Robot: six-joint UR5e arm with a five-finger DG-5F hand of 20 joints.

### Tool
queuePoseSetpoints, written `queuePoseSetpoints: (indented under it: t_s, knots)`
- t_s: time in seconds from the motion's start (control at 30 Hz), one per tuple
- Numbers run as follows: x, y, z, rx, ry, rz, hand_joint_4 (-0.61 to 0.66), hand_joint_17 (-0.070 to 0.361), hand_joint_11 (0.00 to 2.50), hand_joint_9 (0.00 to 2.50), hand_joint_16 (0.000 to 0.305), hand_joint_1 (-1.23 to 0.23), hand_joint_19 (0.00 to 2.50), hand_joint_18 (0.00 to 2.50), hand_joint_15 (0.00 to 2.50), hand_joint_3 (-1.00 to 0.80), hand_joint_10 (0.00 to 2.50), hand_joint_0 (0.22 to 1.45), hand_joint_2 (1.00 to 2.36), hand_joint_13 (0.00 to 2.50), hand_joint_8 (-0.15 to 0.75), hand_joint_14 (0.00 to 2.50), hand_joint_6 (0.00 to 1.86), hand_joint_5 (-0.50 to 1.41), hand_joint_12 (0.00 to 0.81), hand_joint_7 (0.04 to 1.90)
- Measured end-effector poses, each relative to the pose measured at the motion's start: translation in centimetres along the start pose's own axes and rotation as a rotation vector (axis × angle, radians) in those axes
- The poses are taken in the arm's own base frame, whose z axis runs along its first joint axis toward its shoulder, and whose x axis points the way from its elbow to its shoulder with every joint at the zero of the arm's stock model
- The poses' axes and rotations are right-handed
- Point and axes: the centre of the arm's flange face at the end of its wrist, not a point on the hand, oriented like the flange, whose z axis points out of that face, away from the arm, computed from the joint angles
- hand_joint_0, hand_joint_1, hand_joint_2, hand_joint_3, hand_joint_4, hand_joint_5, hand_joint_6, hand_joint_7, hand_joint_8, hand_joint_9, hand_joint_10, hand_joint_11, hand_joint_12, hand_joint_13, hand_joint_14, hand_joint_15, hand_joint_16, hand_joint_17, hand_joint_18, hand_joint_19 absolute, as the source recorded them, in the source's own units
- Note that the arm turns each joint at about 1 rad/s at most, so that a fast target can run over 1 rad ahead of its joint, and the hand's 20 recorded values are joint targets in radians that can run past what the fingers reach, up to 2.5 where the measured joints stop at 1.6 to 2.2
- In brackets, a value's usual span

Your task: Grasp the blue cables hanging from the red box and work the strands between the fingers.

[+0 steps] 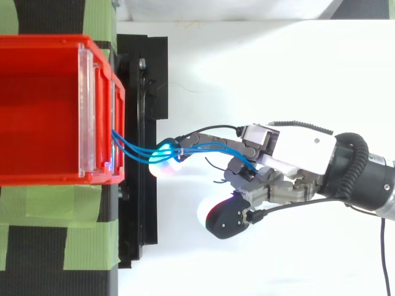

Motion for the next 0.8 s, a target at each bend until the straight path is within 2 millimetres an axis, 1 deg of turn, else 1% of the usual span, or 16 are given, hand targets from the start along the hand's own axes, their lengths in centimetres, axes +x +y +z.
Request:
queuePoseSetpoints:
  t_s: [0.3,0.33,0.6,0.8]
  knots:
    - [-0.01,0.01,0.0,0.0,0.0,0.0,0.43,0.219,2.5,1.89,0.293,-0.43,0.75,2.5,1.74,-1.0,2.5,0.65,1.0,2.09,0.51,2.5,0.01,0.02,0.708,0.74]
    - [-0.01,0.01,0.0,0.0,0.0,0.0,0.43,0.216,2.5,1.89,0.288,-0.43,0.75,2.5,1.74,-1.0,2.5,0.65,1.0,2.09,0.51,2.5,0.01,0.02,0.709,0.74]
    - [-0.02,-0.01,0.0,0.0,0.0,0.0,0.42,0.215,2.5,1.89,0.287,-0.43,0.75,2.5,1.74,-1.0,2.5,0.66,1.0,2.09,0.511,2.5,0.01,0.02,0.708,0.74]
    - [-0.01,-0.01,-0.01,0.0,0.0,0.0,0.42,0.217,2.5,1.89,0.29,-0.43,0.74,2.5,1.74,-1.0,2.5,0.65,1.0,2.09,0.507,2.5,0.01,0.02,0.708,0.74]
